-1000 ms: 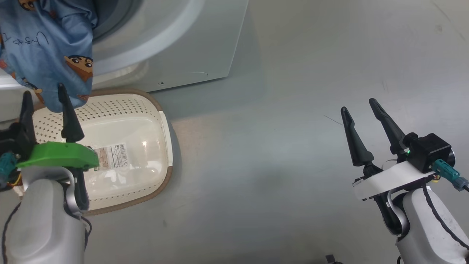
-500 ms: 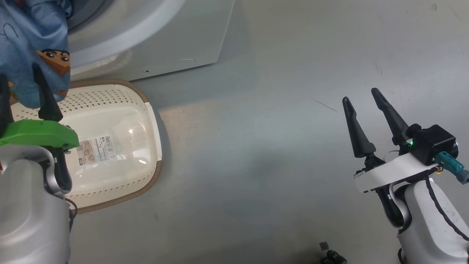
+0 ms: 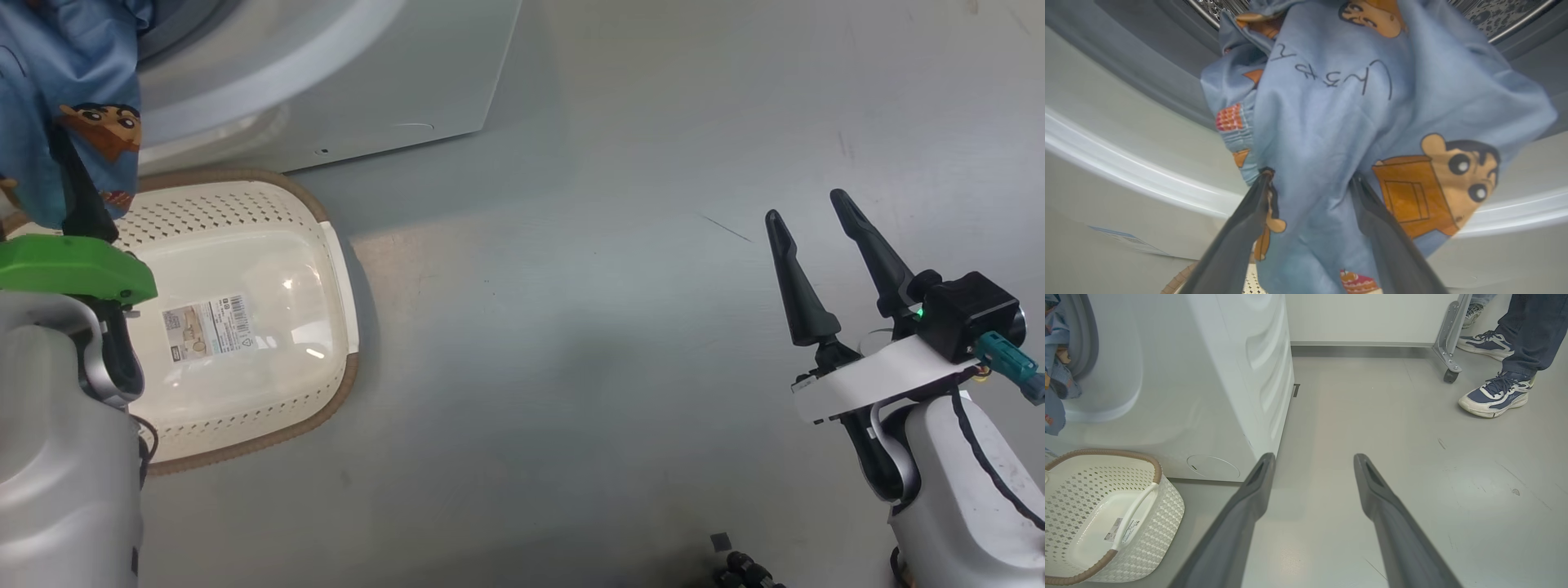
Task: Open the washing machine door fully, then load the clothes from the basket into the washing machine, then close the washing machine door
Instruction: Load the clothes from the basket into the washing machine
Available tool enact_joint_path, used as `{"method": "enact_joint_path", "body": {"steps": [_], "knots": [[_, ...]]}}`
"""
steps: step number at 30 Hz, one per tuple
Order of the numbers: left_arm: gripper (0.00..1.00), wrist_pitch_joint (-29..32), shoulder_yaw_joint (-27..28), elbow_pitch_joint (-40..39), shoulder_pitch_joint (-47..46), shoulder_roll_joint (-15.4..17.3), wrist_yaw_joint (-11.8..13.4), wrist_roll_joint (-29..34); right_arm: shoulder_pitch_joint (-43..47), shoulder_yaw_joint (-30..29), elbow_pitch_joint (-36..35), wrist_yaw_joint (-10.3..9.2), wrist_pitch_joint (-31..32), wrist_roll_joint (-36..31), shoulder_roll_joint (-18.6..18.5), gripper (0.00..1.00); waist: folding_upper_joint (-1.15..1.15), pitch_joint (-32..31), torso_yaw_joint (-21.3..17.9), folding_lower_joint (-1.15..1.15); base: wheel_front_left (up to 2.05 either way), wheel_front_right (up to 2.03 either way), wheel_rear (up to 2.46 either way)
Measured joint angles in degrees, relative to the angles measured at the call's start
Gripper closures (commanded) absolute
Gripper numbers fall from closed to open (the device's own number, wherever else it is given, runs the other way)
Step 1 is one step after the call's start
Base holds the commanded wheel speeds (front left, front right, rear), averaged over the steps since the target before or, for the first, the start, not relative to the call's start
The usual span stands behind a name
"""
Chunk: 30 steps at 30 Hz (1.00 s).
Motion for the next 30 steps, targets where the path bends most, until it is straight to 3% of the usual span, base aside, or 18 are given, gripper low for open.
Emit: {"method": "enact_joint_path", "body": {"steps": [8, 9, 10, 11, 12, 13, 23, 30], "knots": [[0.03, -0.43, -0.97, 2.76, -4.14, -0.07, -0.05, 0.19, -0.60, 0.57, -0.02, 0.00, 0.00, 0.00, -0.26, 0.00, 0.00, 0.70, -0.29, 0.00, 0.00, 0.00, 0.00], [0.16, -0.51, -1.14, 2.98, -4.63, -0.10, -0.07, 0.20, -0.60, 0.59, -0.01, 0.00, 0.00, 0.00, -0.31, 0.00, 0.00, 0.76, -0.35, 0.00, 0.00, 0.00, 0.00], [0.50, -0.52, -1.32, 3.20, -5.02, -0.13, -0.36, 0.20, -0.60, 0.60, -0.01, 0.00, 0.00, 0.00, -0.33, 0.00, 0.00, 0.82, -0.40, 0.00, 0.00, 0.00, 0.00], [0.59, -0.52, -1.44, 3.47, -5.34, -0.14, -0.56, 0.23, -0.60, 0.60, -0.01, 0.00, 0.00, 0.00, -0.33, 0.00, 0.00, 0.88, -0.46, 0.00, 0.00, 0.00, 0.00], [0.76, -0.59, -1.55, 3.80, -5.54, -0.14, -0.56, 0.29, -0.60, 0.59, -0.01, 0.00, 0.00, 0.00, -0.33, 0.00, 0.00, 0.93, -0.50, 0.00, 0.00, 0.00, 0.00], [1.00, -0.59, -1.69, 4.19, -5.61, -0.14, -0.57, 0.46, -0.60, 0.59, -0.01, 0.00, 0.00, 0.00, -0.32, 0.00, 0.00, 0.97, -0.53, 0.00, 0.00, 0.00, 0.00], [1.00, -1.01, -2.58, 5.84, -7.21, -0.53, -1.97, 0.87, -0.60, 0.42, 0.13, 0.00, 0.00, 0.00, -0.15, 0.00, 0.00, 0.80, -0.06, 0.00, 0.00, 0.00, 0.00], [1.00, -1.52, -2.04, 5.88, -13.23, 0.21, -2.01, 1.04, -0.88, 3.21, 0.63, 0.00, 0.00, 0.00, 0.62, 0.00, 0.00, 0.25, -0.03, 0.00, 0.00, 0.00, 0.00]]}}
